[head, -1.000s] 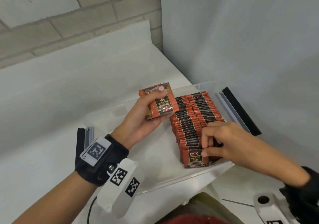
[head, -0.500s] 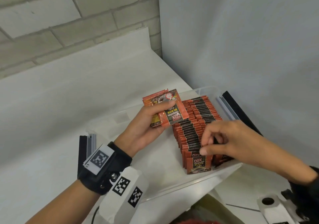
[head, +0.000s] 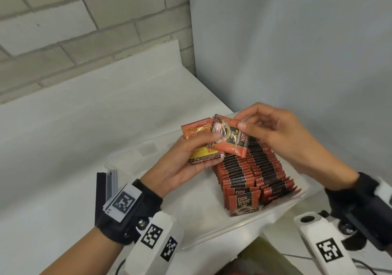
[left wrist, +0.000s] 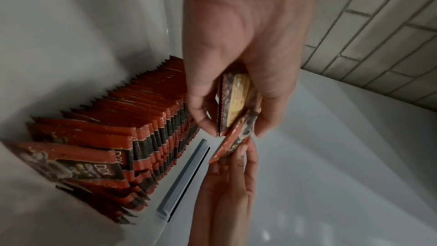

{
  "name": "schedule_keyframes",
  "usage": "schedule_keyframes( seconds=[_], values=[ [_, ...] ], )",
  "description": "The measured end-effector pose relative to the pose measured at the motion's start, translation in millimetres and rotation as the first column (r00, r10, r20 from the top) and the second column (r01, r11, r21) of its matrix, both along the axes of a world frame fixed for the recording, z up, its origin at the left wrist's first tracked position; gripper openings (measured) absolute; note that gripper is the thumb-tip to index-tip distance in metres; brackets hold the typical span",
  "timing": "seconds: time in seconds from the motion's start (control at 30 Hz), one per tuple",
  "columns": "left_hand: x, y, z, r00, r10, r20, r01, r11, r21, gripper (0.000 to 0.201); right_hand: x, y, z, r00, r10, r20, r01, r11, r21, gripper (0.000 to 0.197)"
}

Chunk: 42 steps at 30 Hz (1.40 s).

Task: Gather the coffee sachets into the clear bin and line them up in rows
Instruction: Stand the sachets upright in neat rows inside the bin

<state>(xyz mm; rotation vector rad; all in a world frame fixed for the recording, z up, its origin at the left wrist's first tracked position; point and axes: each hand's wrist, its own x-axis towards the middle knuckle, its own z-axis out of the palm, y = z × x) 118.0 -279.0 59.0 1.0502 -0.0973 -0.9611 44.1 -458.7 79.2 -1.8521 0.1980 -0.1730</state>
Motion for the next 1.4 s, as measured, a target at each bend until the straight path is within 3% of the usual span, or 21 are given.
schedule_keyframes(
  seconds=[0.2,0.4,0.53,0.6,0.7,0.87,0.97,1.07,1.17,1.3,1.4],
  values=[
    [1.1,-1.0,-0.9,0.999,0.035,0.001,-0.035,0.999,-0.001,0.029,5.4,3.6,2.5,0.989,-0.081,0.121,0.081,0.997,0.002,0.009],
    [-1.6,-3.2,-0.6,0.997,-0.008,0.08,0.007,1.0,0.016,0.037,7.1,7.9,0.6,0.999,0.03,0.044,-0.025,0.993,-0.117,0.014],
    [0.1,-2.1,-0.9,0.994,0.047,0.101,-0.048,0.999,0.007,0.035,5.7,5.0,0.1,0.997,-0.03,-0.077,0.034,0.998,0.057,0.042],
    [0.6,-1.6,-0.2,0.992,0.071,0.102,-0.071,0.997,-0.001,0.033,2.6,1.4,-2.5,0.988,0.012,-0.157,0.007,0.993,0.115,0.048],
    [1.0,-1.9,-0.5,0.99,0.076,0.118,-0.077,0.997,0.001,0.037,-3.0,-0.2,-7.3,0.981,0.08,-0.179,-0.04,0.975,0.217,0.041],
    [-1.1,-2.9,1.6,0.994,0.071,0.084,-0.068,0.997,-0.039,0.028,-6.8,-8.4,-7.9,0.988,0.004,-0.152,0.039,0.961,0.274,0.025],
    [2.4,-3.1,0.6,0.988,0.155,-0.009,-0.155,0.986,-0.06,0.016,-14.4,-20.5,-0.5,0.983,0.024,-0.181,0.012,0.981,0.195,0.024],
    [5.0,-2.7,-1.6,0.977,0.204,-0.066,-0.207,0.977,-0.041,0.015,-28.2,-23.7,6.5,0.937,0.224,-0.268,-0.226,0.974,0.023,0.015],
    [5.0,-2.1,-3.1,0.973,0.211,-0.093,-0.214,0.977,-0.021,0.019,-39.3,-14.2,-0.6,0.895,0.318,-0.314,-0.395,0.89,-0.226,0.006],
    [4.4,-1.8,-1.9,0.97,0.21,-0.12,-0.215,0.976,-0.032,0.028,-48.8,-4.4,-12.9,0.91,0.276,-0.308,-0.398,0.789,-0.468,0.005],
    [2.5,-1.8,-1.0,0.975,0.189,-0.115,-0.194,0.98,-0.033,0.031,-52.2,-0.2,-17.8,0.914,0.281,-0.293,-0.402,0.729,-0.554,0.008]
  ],
)
